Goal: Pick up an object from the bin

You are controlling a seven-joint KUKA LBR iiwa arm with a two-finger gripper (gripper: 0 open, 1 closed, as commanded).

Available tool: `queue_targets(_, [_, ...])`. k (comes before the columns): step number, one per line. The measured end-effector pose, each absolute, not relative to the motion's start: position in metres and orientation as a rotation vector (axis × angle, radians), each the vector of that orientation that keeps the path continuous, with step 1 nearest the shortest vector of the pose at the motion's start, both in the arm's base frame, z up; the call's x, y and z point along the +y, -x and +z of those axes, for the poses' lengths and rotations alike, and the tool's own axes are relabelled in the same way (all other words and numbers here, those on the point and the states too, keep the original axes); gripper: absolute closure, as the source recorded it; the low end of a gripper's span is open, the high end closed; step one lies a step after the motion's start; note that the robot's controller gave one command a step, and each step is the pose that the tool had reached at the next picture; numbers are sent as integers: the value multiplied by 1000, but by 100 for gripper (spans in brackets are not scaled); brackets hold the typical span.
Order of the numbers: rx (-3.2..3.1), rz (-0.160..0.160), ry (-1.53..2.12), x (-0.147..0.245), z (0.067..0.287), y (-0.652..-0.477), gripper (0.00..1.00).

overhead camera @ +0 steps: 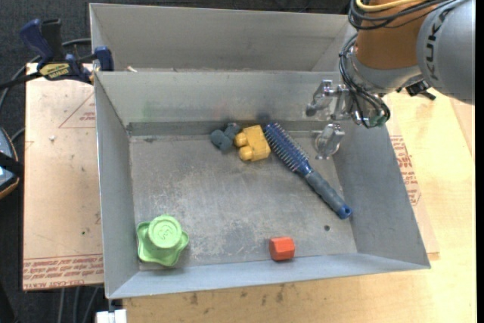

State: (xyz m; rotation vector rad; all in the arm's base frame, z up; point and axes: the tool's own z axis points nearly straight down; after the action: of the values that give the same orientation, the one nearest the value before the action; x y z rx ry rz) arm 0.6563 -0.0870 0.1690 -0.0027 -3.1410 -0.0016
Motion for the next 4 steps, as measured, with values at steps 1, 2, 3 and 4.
queue_targets(1, [-3132, -2, 295, -83, 84, -658, 0])
queue_targets(2, [-3117, -3, 403, -72, 101, -641, 0])
queue_targets(3, [-3060, -2, 713, -72, 105, -627, 0])
queue_targets(4, [-3034, -6, 835, -74, 74, -620, 0])
